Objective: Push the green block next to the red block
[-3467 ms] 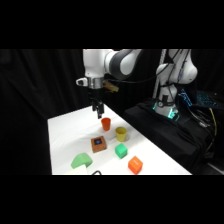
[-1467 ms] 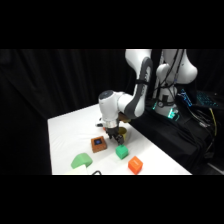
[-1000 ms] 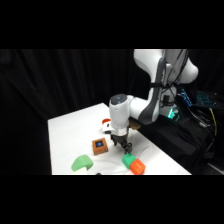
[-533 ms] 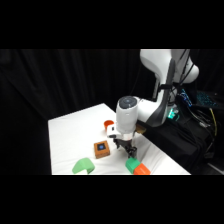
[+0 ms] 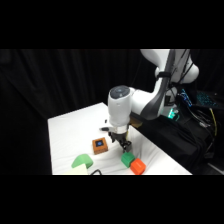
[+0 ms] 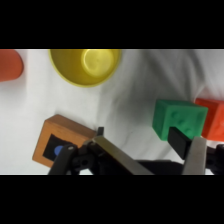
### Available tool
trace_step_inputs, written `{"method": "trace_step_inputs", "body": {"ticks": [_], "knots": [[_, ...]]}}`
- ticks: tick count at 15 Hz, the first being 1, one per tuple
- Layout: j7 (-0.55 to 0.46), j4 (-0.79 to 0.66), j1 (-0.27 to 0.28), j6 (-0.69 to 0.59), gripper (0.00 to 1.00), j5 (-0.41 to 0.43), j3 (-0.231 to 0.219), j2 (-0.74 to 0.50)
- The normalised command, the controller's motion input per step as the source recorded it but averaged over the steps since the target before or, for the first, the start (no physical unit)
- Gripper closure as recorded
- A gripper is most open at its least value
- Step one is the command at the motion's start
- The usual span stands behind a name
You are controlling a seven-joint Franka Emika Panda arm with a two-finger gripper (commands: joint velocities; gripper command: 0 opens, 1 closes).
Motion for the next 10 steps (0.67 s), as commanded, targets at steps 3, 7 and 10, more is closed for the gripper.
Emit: {"method": "trace_step_inputs", "body": {"ticks": [3,7,10], "knots": [[0.14,0.11,-0.08,-0.48,0.0,-0.152,0.055,-0.39],[0.15,0.16,-0.122,-0.45,0.0,-0.115,0.101,-0.27],[0.15,0.2,-0.129,-0.38,0.0,-0.017,0.124,-0.15]]}}
